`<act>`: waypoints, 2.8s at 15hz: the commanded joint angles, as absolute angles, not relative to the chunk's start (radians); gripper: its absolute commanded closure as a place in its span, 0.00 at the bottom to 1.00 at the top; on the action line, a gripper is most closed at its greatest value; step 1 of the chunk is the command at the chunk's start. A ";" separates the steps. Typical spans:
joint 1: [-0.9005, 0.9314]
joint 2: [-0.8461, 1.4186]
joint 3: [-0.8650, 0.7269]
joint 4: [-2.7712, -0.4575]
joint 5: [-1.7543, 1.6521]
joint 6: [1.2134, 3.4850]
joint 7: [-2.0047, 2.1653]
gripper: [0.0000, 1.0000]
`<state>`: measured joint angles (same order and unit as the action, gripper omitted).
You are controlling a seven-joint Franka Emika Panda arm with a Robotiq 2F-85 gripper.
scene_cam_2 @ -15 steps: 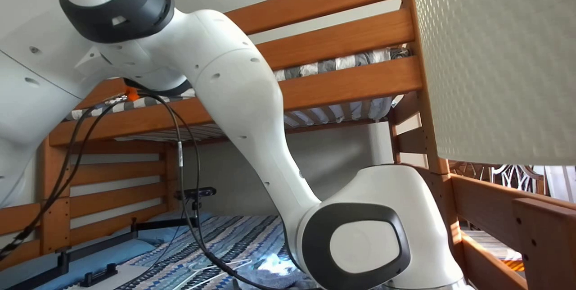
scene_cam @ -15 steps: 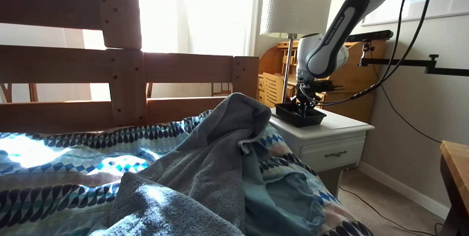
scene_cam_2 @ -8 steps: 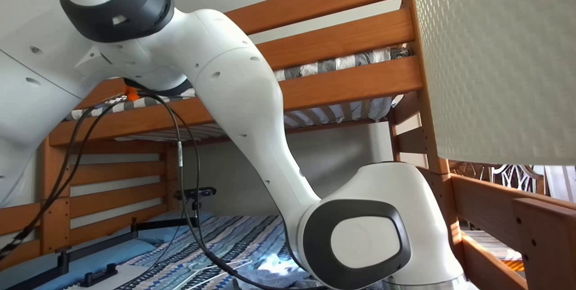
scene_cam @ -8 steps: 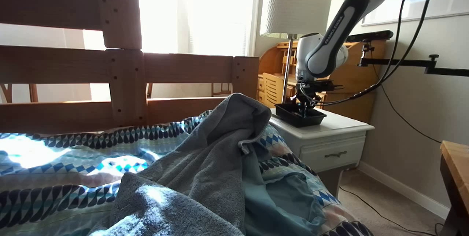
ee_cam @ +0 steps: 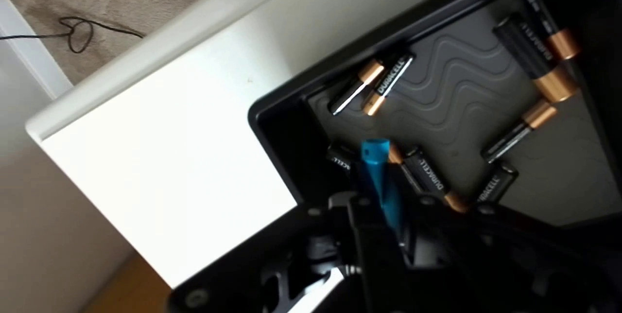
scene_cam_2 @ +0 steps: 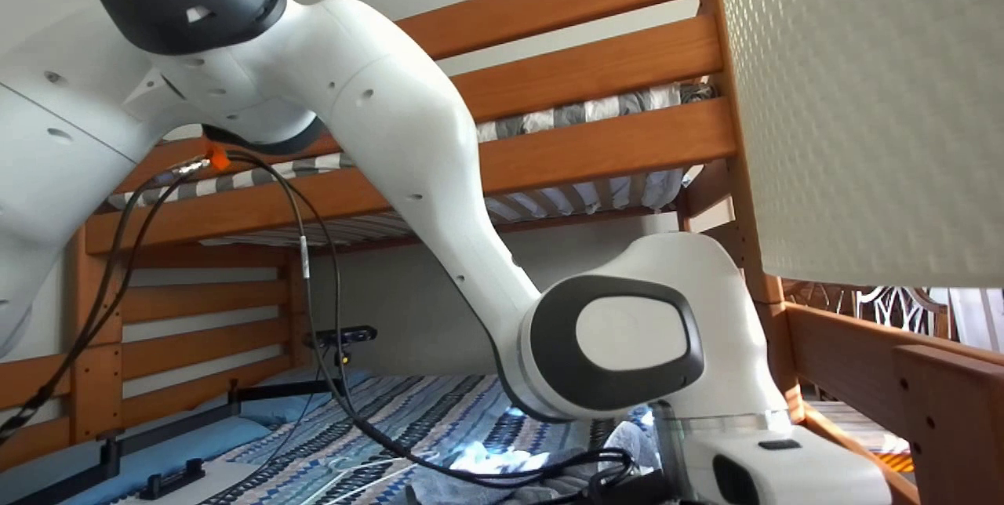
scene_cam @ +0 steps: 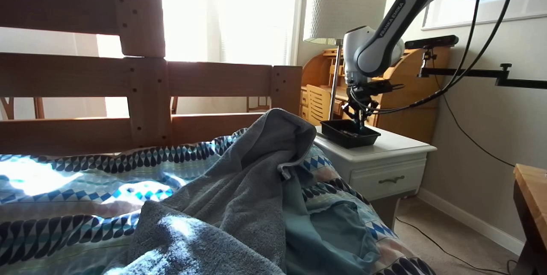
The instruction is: Take the blue object out of the black box.
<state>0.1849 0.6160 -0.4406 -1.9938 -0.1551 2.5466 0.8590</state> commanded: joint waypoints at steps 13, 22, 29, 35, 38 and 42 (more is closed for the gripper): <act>0.000 0.552 -0.380 -1.949 -0.255 2.379 0.667 0.97; -0.001 0.595 -0.427 -1.966 -0.451 2.351 0.499 0.97; -0.023 0.640 -0.418 -1.968 -0.480 2.368 0.431 0.97; -0.011 0.705 -0.426 -1.958 -0.501 2.416 0.431 0.97; -0.007 0.740 -0.430 -1.954 -0.506 2.468 0.426 0.97; 0.013 0.777 -0.450 -1.951 -0.504 2.515 0.439 0.97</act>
<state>-0.0034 0.7442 -0.4309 -1.9661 -0.4788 2.4829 0.4328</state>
